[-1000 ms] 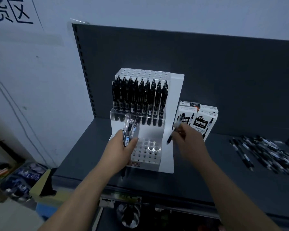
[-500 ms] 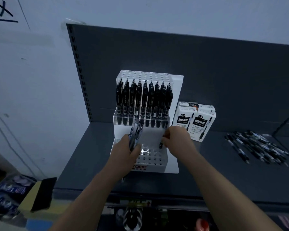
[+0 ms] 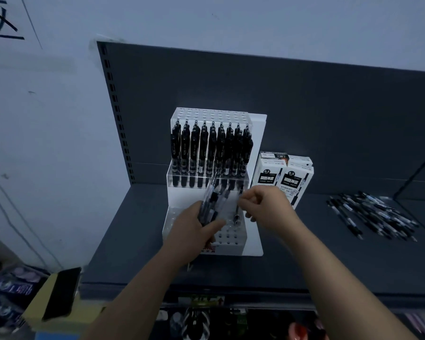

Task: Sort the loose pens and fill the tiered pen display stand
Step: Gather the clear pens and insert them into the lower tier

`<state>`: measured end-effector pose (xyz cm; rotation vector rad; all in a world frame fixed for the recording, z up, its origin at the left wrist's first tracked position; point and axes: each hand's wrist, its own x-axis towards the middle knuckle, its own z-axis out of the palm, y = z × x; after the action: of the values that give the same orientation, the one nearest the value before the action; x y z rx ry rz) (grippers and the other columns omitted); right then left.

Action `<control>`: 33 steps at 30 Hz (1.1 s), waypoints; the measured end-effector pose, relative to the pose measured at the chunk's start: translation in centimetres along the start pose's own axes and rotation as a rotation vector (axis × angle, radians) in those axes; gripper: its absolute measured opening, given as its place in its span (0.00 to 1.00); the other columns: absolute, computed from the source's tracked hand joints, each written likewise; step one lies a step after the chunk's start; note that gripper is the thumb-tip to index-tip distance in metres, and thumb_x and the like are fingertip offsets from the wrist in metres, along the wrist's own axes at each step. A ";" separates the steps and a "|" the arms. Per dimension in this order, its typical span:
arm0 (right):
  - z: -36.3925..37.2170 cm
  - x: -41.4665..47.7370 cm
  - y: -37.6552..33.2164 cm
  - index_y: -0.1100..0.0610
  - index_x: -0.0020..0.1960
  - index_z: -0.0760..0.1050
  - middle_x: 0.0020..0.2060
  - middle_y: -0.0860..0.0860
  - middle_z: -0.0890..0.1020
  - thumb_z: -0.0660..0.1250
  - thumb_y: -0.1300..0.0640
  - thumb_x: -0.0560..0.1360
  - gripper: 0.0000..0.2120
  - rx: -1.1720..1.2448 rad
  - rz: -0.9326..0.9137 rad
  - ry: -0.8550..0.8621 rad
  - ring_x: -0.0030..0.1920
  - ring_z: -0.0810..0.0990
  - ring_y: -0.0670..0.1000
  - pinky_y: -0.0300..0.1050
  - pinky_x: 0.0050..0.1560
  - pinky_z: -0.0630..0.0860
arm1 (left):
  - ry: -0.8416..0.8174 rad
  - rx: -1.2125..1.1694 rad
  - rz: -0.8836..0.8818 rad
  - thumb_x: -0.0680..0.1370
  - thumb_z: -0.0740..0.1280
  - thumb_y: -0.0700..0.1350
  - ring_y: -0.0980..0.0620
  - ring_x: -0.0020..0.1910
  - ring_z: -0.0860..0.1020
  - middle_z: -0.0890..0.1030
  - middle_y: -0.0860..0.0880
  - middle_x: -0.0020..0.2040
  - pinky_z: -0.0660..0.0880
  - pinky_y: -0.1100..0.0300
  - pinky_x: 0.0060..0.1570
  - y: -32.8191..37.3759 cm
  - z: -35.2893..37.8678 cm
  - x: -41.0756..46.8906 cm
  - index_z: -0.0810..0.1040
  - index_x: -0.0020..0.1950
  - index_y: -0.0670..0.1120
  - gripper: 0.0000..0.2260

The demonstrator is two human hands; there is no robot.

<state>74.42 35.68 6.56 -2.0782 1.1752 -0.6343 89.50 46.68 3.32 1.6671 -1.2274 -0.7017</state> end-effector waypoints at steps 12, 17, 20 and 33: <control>-1.3 -1.6 -0.1 0.65 0.44 0.80 0.32 0.55 0.82 0.68 0.64 0.76 0.05 0.511 0.084 -0.108 0.32 0.81 0.48 0.38 0.36 0.78 | -0.029 -0.157 -0.059 0.77 0.69 0.44 0.47 0.32 0.82 0.81 0.43 0.39 0.81 0.52 0.33 1.1 1.9 -0.3 0.72 0.49 0.46 0.06; -3.7 -0.6 1.0 0.64 0.39 0.74 0.30 0.57 0.79 0.65 0.67 0.78 0.09 0.481 0.067 0.108 0.31 0.78 0.50 0.40 0.36 0.78 | 0.060 -0.068 -0.089 0.80 0.65 0.46 0.47 0.29 0.80 0.81 0.44 0.38 0.78 0.58 0.28 -0.1 0.3 0.0 0.71 0.47 0.45 0.06; -3.7 0.0 1.2 0.60 0.37 0.72 0.29 0.53 0.77 0.65 0.67 0.78 0.11 0.412 0.014 0.219 0.33 0.79 0.51 0.41 0.38 0.80 | 0.094 -0.001 -0.078 0.79 0.65 0.47 0.54 0.24 0.76 0.81 0.45 0.37 0.72 0.65 0.25 -0.6 0.1 0.3 0.71 0.45 0.46 0.07; 0.5 0.4 -0.2 0.62 0.41 0.74 0.35 0.57 0.81 0.65 0.58 0.78 0.09 -0.232 -0.107 0.074 0.38 0.79 0.58 0.55 0.40 0.78 | 0.079 0.050 -0.067 0.82 0.60 0.47 0.52 0.28 0.73 0.79 0.38 0.41 0.70 0.60 0.27 -1.2 0.2 1.0 0.70 0.47 0.39 0.11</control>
<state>75.08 35.58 6.39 -2.3427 1.2355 -0.6553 90.22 45.74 2.21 1.7677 -1.1468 -0.6442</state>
